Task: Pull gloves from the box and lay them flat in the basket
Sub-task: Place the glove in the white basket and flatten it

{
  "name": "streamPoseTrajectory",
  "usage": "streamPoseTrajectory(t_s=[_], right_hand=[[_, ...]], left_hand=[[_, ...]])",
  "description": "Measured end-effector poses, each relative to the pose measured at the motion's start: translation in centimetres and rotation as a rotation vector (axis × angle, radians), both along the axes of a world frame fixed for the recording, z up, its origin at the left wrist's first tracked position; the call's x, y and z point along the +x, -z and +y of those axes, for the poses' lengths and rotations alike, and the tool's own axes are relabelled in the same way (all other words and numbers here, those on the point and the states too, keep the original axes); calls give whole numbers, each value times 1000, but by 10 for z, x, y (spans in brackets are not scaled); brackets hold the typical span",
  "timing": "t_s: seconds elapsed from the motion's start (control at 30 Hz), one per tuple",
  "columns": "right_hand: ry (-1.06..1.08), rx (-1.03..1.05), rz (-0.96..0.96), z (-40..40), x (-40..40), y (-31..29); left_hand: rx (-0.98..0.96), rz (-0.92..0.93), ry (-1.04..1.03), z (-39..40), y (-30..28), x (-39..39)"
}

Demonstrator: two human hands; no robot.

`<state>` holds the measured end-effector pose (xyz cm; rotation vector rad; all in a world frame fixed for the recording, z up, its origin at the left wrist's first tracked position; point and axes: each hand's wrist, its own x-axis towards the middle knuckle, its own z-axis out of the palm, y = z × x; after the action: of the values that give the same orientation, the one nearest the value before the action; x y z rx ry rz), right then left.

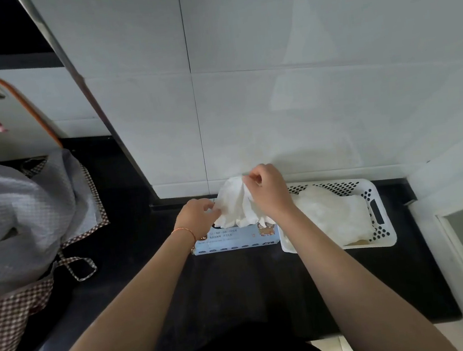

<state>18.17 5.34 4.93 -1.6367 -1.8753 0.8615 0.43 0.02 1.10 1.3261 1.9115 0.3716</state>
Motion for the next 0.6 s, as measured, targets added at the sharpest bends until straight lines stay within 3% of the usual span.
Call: streamPoseTrajectory(t_s=[0.13, 0.3, 0.37, 0.47, 0.6], right_hand=[[13, -151, -24, 1, 6, -5], [11, -121, -10, -4, 18, -11], [-11, -118, 15, -6, 16, -20], [6, -179, 135, -7, 12, -33], [159, -288, 363, -8, 16, -46]], left_hand=[[24, -66, -91, 3, -6, 2], [145, 43, -152, 0, -16, 1], [250, -19, -97, -3, -20, 6], [344, -79, -7, -4, -29, 18], [286, -219, -154, -1, -45, 21]])
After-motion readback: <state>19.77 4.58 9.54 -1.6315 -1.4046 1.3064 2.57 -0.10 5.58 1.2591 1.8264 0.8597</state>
